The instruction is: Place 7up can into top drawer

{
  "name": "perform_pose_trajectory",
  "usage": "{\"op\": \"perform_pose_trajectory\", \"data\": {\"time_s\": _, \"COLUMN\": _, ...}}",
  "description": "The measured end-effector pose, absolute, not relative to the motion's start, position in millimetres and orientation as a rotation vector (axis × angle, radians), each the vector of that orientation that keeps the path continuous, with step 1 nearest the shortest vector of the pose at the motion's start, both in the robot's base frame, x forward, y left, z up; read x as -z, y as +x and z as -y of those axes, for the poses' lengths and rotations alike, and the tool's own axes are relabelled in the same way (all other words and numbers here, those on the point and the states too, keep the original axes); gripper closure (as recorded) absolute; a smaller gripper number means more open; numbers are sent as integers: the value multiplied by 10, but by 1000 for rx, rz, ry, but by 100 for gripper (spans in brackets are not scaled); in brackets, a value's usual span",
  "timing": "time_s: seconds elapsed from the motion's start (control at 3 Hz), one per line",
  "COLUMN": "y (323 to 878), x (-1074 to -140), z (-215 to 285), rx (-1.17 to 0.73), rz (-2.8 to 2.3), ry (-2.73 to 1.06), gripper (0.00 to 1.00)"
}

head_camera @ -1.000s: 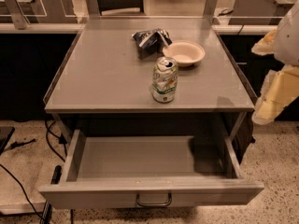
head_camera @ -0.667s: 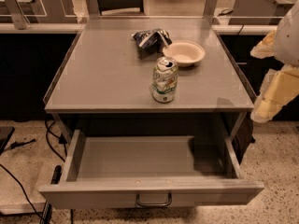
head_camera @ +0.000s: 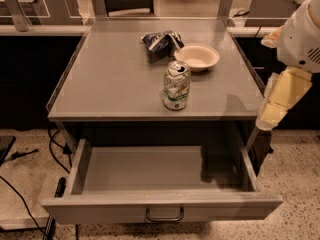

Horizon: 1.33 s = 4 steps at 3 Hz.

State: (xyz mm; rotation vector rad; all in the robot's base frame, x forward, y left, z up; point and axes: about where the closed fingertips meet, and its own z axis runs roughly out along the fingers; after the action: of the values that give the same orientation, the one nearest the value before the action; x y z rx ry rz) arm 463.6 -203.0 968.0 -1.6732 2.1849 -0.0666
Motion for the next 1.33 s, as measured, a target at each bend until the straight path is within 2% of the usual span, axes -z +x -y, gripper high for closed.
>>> {"op": "perform_pose_trajectory", "data": {"time_s": 1.0, "y": 5181, "x": -9259, "z": 1383, "rx": -326, "rz": -1996, "ry": -1498, "gripper": 0}}
{"op": "perform_pose_trajectory", "data": {"time_s": 1.33, "y": 5180, "x": -9258, "z": 1381, "rx": -325, "rz": -1996, "ry": -1498, "gripper": 0}}
